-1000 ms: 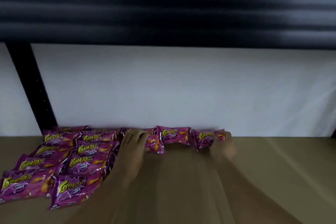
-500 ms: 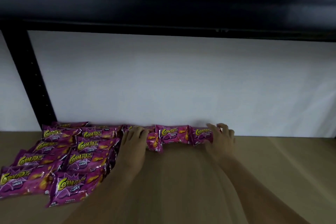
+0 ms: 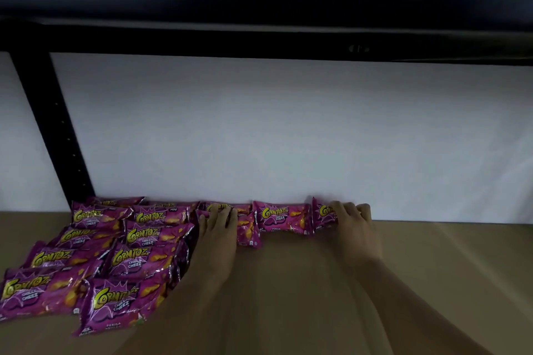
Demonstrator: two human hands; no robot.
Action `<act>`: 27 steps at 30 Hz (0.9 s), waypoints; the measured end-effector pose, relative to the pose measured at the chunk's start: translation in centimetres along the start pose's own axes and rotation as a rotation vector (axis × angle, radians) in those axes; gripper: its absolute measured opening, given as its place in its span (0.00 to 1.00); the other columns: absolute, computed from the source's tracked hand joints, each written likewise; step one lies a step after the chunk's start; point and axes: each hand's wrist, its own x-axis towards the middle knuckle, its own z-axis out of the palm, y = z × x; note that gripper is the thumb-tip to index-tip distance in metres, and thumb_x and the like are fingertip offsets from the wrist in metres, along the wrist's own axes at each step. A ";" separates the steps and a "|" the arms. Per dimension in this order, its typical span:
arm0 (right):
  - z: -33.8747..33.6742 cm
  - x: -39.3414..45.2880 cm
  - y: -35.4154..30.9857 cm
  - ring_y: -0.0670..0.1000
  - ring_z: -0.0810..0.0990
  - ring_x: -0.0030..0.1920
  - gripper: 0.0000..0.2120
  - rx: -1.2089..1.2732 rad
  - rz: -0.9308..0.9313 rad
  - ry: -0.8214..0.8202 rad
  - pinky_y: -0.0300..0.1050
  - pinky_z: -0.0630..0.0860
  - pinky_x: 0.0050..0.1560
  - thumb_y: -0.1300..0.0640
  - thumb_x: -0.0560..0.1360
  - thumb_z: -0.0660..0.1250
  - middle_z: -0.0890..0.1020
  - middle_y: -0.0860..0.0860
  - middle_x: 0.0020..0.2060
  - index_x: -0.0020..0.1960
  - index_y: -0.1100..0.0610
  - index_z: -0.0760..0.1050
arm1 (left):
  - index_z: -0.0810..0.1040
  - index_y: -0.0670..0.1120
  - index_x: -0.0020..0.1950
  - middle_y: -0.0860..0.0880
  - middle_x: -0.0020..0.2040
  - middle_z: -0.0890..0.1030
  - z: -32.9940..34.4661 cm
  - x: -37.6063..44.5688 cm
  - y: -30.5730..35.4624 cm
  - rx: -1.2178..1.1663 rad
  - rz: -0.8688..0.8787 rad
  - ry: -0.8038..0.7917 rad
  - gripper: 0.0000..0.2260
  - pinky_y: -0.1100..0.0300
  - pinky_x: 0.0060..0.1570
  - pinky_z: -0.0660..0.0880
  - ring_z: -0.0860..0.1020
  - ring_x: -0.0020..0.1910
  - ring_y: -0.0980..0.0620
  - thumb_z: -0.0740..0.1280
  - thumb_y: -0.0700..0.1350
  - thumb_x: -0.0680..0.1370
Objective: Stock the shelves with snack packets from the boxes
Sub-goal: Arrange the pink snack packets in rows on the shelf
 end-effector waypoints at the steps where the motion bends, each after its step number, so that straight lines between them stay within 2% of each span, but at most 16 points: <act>1: -0.2 -0.1 0.0 0.53 0.65 0.60 0.28 0.007 -0.010 0.002 0.47 0.76 0.40 0.59 0.68 0.72 0.76 0.44 0.56 0.63 0.45 0.66 | 0.42 0.42 0.82 0.45 0.82 0.44 0.0 -0.1 0.0 -0.001 0.000 -0.004 0.37 0.43 0.76 0.36 0.36 0.79 0.41 0.58 0.29 0.78; 3: -0.4 -0.2 -0.1 0.54 0.64 0.63 0.26 -0.002 -0.028 -0.004 0.48 0.75 0.44 0.61 0.71 0.68 0.75 0.46 0.59 0.65 0.47 0.65 | 0.42 0.42 0.81 0.45 0.82 0.44 -0.1 -0.1 0.0 -0.002 0.000 0.000 0.37 0.43 0.77 0.36 0.36 0.79 0.41 0.58 0.29 0.78; 7: -0.5 -0.1 -0.3 0.55 0.62 0.69 0.24 -0.034 -0.035 -0.033 0.46 0.72 0.43 0.65 0.73 0.64 0.70 0.47 0.66 0.66 0.48 0.67 | 0.37 0.41 0.80 0.44 0.81 0.37 0.1 -0.3 0.1 0.010 -0.010 -0.015 0.36 0.43 0.74 0.33 0.31 0.78 0.40 0.57 0.31 0.80; 11: 0.8 -0.2 0.4 0.57 0.64 0.68 0.26 0.008 -0.080 -0.018 0.51 0.77 0.53 0.70 0.70 0.61 0.71 0.48 0.67 0.65 0.50 0.73 | 0.32 0.41 0.79 0.45 0.76 0.28 0.4 -0.5 -0.1 0.018 -0.014 -0.035 0.36 0.43 0.74 0.32 0.26 0.74 0.43 0.54 0.33 0.80; 14: 1.3 -0.2 0.8 0.58 0.66 0.67 0.24 0.045 -0.120 -0.019 0.55 0.77 0.56 0.70 0.70 0.61 0.71 0.51 0.69 0.62 0.53 0.77 | 0.30 0.41 0.77 0.44 0.79 0.30 0.4 -0.5 -0.2 0.030 -0.010 -0.037 0.36 0.43 0.73 0.30 0.27 0.75 0.43 0.54 0.34 0.80; 17: 1.8 -0.1 1.2 0.60 0.69 0.70 0.25 0.045 -0.112 -0.038 0.57 0.77 0.60 0.68 0.70 0.65 0.70 0.54 0.72 0.65 0.53 0.76 | 0.30 0.40 0.76 0.42 0.79 0.32 0.6 -0.7 -0.1 0.050 0.012 0.010 0.37 0.43 0.73 0.29 0.30 0.77 0.42 0.55 0.33 0.79; 20: 2.0 -0.6 1.7 0.60 0.69 0.71 0.30 0.067 -0.124 -0.041 0.57 0.74 0.64 0.66 0.67 0.66 0.72 0.53 0.71 0.69 0.53 0.73 | 0.31 0.38 0.76 0.42 0.78 0.29 0.7 -1.2 -0.1 0.019 0.034 0.055 0.39 0.45 0.73 0.27 0.29 0.76 0.42 0.55 0.30 0.76; 22: 1.2 -1.5 1.6 0.58 0.70 0.70 0.32 0.087 -0.149 -0.042 0.56 0.76 0.61 0.67 0.64 0.65 0.73 0.52 0.69 0.68 0.53 0.73 | 0.28 0.36 0.75 0.42 0.77 0.27 0.4 -1.9 0.1 0.001 0.039 0.061 0.40 0.48 0.73 0.28 0.28 0.76 0.42 0.54 0.27 0.74; 27: 0.2 -4.4 0.7 0.61 0.79 0.61 0.30 0.197 -0.196 -0.023 0.55 0.80 0.55 0.72 0.61 0.65 0.81 0.57 0.60 0.63 0.60 0.78 | 0.27 0.41 0.76 0.44 0.78 0.30 -1.1 -5.0 1.3 -0.027 0.085 0.028 0.43 0.51 0.79 0.38 0.32 0.78 0.44 0.55 0.26 0.73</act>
